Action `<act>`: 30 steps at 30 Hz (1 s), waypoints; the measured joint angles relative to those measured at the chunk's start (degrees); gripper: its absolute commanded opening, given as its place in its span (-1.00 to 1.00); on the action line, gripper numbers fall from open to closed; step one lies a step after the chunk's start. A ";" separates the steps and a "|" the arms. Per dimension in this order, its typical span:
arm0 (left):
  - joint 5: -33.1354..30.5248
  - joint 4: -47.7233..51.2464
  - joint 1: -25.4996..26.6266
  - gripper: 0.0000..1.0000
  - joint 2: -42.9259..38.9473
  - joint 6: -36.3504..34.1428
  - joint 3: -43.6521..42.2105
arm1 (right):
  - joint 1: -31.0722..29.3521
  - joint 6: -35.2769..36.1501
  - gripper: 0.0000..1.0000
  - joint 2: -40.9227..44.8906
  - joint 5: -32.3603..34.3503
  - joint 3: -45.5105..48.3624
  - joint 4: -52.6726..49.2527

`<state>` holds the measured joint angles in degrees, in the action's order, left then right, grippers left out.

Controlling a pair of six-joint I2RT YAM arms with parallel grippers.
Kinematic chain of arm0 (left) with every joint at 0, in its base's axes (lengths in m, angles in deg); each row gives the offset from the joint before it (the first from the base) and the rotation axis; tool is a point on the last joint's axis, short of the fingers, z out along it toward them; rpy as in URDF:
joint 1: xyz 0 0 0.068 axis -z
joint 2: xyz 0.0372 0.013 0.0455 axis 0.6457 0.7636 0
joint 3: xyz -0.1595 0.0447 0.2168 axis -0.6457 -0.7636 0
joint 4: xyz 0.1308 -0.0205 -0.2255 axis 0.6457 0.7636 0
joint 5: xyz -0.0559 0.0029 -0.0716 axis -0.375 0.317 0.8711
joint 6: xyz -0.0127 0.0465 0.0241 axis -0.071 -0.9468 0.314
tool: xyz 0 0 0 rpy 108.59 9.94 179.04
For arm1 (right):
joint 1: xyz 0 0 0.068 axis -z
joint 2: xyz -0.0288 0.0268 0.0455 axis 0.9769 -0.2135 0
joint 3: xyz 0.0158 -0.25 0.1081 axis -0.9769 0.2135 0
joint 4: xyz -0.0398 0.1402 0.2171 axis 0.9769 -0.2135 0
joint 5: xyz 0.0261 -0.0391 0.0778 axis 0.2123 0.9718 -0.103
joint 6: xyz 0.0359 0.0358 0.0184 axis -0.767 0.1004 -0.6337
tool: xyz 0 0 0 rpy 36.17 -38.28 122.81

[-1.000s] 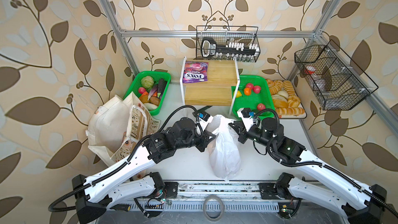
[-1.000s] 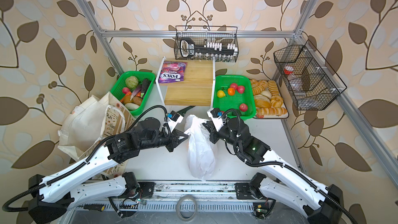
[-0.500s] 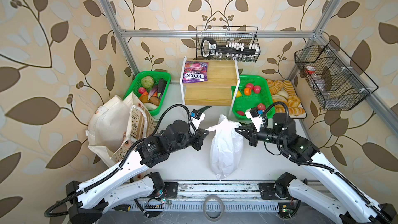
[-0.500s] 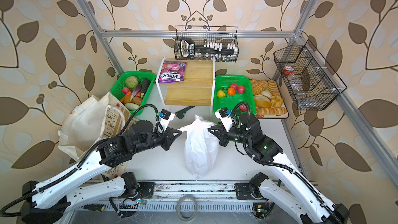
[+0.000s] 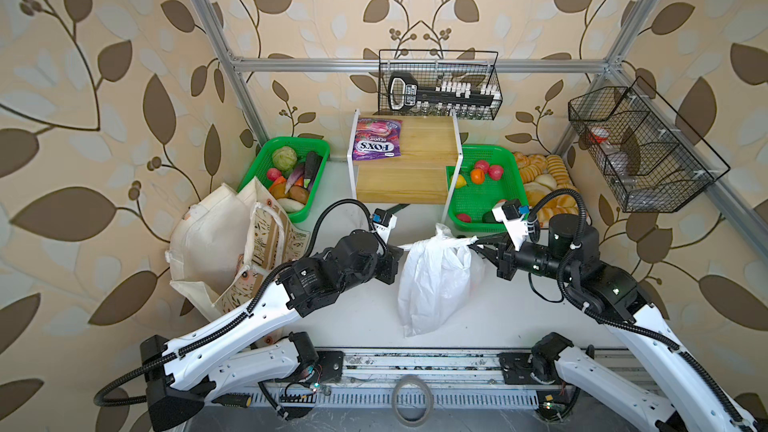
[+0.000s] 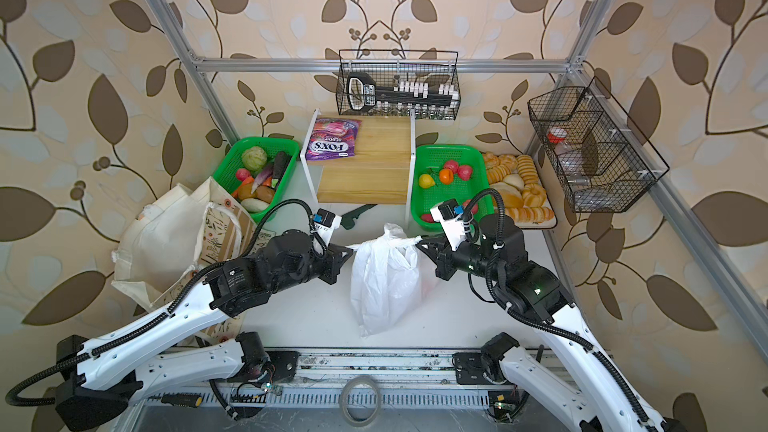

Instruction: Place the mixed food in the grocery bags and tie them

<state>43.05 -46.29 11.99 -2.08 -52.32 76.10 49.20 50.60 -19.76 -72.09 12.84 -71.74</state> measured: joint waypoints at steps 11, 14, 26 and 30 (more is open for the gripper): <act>-9.86 4.57 0.39 -1.00 -7.56 3.58 -2.60 | 2.10 -3.39 -1.00 -0.07 8.55 6.64 6.54; -9.99 6.25 0.37 -1.00 -8.61 4.61 -4.85 | 3.72 -6.27 -1.00 -2.14 4.48 11.69 9.86; -8.17 7.10 0.20 -1.00 -7.87 5.95 -8.87 | 5.68 -20.31 0.10 -1.60 -10.71 20.28 21.40; -7.74 6.99 0.20 -1.00 -6.36 5.92 -8.74 | 5.68 -26.14 0.33 2.34 -9.18 22.84 23.12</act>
<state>35.31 -39.29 12.19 -8.44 -46.40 67.35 54.89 24.45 -17.42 -81.27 35.68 -48.62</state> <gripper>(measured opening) 0.046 0.627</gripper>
